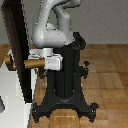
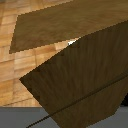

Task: Open the door by pressing down and pulling on the handle.

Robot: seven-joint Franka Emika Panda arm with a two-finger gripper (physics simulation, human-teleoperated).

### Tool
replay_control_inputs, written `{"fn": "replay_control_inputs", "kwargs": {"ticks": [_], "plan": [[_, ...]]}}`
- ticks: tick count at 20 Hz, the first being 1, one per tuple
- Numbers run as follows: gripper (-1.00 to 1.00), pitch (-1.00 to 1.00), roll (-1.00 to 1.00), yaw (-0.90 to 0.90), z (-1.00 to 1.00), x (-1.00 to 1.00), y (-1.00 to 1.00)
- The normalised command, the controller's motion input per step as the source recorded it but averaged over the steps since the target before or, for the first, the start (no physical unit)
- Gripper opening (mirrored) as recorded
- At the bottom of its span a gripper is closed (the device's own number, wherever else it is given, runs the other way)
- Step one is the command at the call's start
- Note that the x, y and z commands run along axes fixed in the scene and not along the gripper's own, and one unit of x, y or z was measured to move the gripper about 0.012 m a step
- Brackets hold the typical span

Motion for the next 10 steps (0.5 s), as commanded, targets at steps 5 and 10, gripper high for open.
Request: {"fn": "replay_control_inputs", "kwargs": {"ticks": [5,10], "plan": [[-1.00,0.00,0.00,0.00,0.00,0.00,1.00],[-1.00,0.00,0.00,0.00,0.00,0.00,0.00]]}}
